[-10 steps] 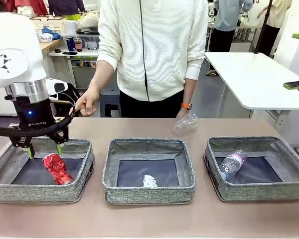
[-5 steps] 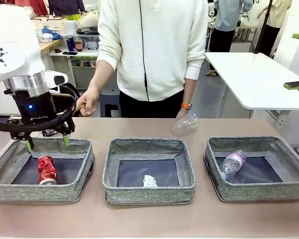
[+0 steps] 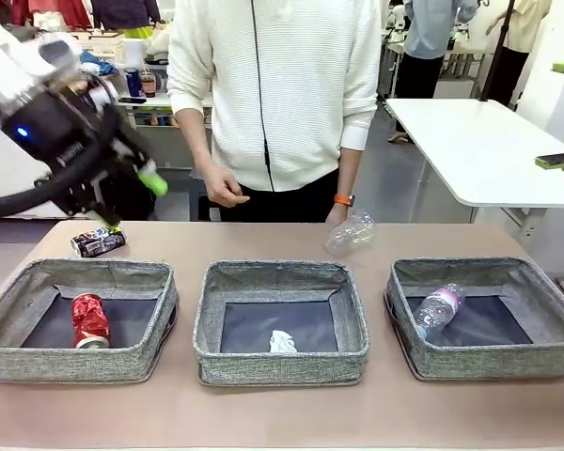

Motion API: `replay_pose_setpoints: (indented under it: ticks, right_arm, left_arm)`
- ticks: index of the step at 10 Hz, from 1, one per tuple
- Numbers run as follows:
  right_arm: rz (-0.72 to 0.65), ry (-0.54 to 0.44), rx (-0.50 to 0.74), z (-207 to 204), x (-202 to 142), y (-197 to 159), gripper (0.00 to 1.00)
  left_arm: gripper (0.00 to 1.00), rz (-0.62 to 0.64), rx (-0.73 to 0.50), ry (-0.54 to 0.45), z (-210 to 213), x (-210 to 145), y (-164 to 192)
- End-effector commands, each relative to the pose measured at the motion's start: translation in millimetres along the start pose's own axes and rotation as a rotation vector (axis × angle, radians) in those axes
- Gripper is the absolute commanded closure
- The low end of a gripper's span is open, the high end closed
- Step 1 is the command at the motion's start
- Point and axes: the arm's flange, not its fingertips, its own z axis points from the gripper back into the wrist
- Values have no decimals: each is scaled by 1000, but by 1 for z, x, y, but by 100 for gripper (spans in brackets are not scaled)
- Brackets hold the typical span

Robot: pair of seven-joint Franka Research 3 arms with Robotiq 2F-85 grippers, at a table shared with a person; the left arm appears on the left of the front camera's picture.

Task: Sort the waste into the appropriate baskets.
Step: Place the picked waste into the Fabric basket indicated by the person.

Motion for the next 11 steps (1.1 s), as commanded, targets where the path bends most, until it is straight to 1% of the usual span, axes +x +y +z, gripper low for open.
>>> replay_pose_setpoints:
  ticks: [1,2,3,4,5,6,7,8,9,10,11]
  right_arm:
    - [16,7,11,2,1,3,0]
    - [16,7,11,2,1,3,0]
    - [16,7,11,2,1,3,0]
    - [16,7,11,2,1,3,0]
    - [16,7,11,2,1,3,0]
    - [16,7,11,2,1,3,0]
    - [16,7,11,2,1,3,0]
    - [16,7,11,2,1,3,0]
    - [16,7,11,2,1,3,0]
    - [16,7,11,2,1,3,0]
    - [16,7,11,2,1,3,0]
  left_arm:
    - [0,-110,-583,86,11,-12,31]
    - [0,-81,-690,38,26,-17,46]
    - [0,-3,-763,31,46,-25,67]
    - [0,42,-790,-44,68,-32,78]
    - [0,56,-785,-45,92,-36,79]
    - [0,32,-753,-16,112,-34,72]
    - [0,30,-714,51,127,-25,65]
    - [0,43,-625,119,127,-14,55]
    - [0,95,-532,209,116,-5,49]
    - [0,41,-727,30,125,-34,70]
    - [0,41,-727,30,125,-34,70]
